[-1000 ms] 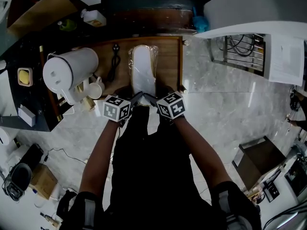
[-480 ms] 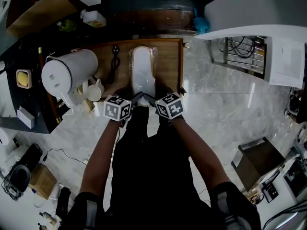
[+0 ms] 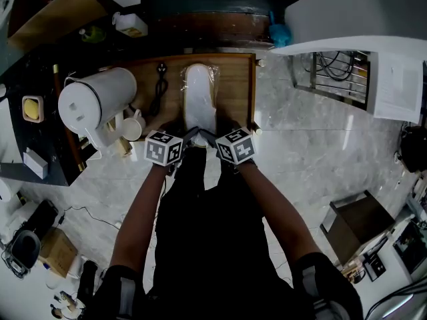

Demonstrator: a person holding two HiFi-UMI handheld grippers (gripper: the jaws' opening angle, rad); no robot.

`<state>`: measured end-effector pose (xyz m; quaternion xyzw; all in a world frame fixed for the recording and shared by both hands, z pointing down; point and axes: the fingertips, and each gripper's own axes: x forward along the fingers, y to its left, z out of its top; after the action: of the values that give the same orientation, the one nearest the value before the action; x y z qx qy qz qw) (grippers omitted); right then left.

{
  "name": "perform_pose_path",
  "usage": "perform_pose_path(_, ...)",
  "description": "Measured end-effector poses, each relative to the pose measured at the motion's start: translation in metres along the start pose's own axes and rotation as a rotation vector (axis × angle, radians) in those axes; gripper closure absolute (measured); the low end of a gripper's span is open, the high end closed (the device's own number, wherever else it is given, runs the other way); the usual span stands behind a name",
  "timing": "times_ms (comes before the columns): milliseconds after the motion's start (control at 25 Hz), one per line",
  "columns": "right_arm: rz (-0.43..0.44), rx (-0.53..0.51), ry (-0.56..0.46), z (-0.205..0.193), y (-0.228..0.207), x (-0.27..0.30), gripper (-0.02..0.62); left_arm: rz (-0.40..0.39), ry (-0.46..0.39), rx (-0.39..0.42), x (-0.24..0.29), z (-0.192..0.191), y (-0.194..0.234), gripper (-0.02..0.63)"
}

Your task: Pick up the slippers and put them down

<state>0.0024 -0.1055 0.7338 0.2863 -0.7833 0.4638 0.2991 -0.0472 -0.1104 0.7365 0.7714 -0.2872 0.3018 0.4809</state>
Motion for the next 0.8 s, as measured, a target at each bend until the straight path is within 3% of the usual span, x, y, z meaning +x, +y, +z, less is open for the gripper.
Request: perform_pose_path(800, -0.005, -0.040, -0.045, 0.006, 0.011, -0.018, 0.301, 0.046, -0.059, 0.059, -0.022, 0.018, -0.007, 0.333)
